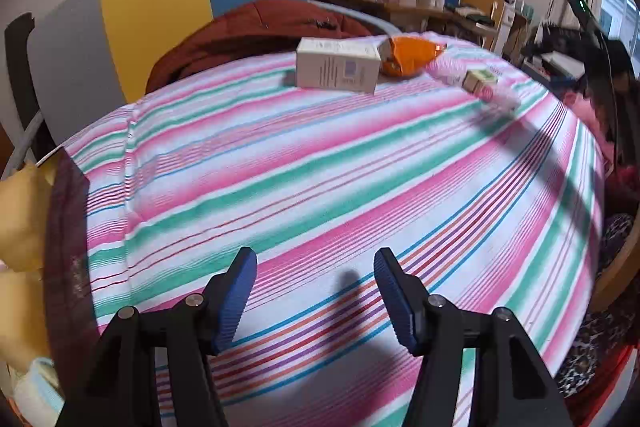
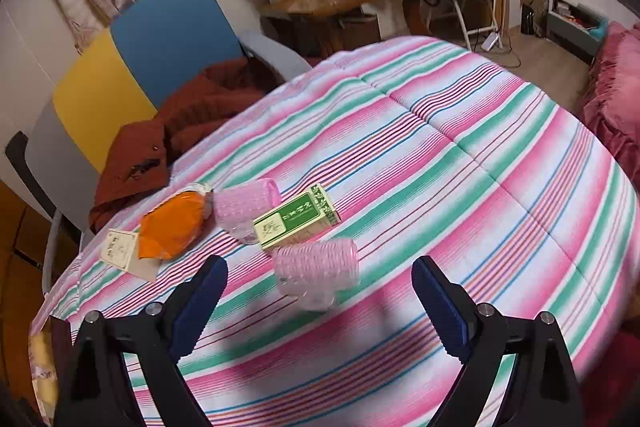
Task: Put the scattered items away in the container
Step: 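Move both tools from the tray back toward the remaining items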
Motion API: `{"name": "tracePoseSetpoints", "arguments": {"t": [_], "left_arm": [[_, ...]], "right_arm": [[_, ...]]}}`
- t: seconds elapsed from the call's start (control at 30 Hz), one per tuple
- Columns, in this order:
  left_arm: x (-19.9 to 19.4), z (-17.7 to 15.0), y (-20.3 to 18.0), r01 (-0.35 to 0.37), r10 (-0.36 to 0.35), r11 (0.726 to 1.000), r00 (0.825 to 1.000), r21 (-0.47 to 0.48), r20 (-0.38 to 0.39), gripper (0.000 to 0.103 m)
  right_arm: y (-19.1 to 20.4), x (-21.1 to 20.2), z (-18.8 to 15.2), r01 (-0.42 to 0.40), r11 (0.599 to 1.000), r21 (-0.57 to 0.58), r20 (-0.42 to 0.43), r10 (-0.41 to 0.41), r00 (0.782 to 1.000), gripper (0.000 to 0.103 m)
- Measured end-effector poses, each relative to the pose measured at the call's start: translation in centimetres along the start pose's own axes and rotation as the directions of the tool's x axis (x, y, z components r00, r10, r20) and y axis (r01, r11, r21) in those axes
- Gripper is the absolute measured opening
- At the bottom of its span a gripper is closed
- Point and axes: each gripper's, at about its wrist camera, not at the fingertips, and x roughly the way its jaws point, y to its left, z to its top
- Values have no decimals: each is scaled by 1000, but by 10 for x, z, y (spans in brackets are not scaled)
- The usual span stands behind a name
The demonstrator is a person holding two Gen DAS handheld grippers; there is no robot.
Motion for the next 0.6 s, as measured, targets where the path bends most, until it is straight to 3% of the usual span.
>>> {"name": "tracePoseSetpoints", "arguments": {"t": [0.1, 0.6], "left_arm": [[8, 1, -3, 3, -3, 1000, 1000, 5, -12, 62], [24, 13, -17, 21, -20, 998, 1000, 54, -20, 62]], "right_arm": [[2, 14, 11, 24, 999, -23, -51, -25, 998, 94], [9, 100, 48, -65, 995, -82, -181, 49, 982, 98]]}}
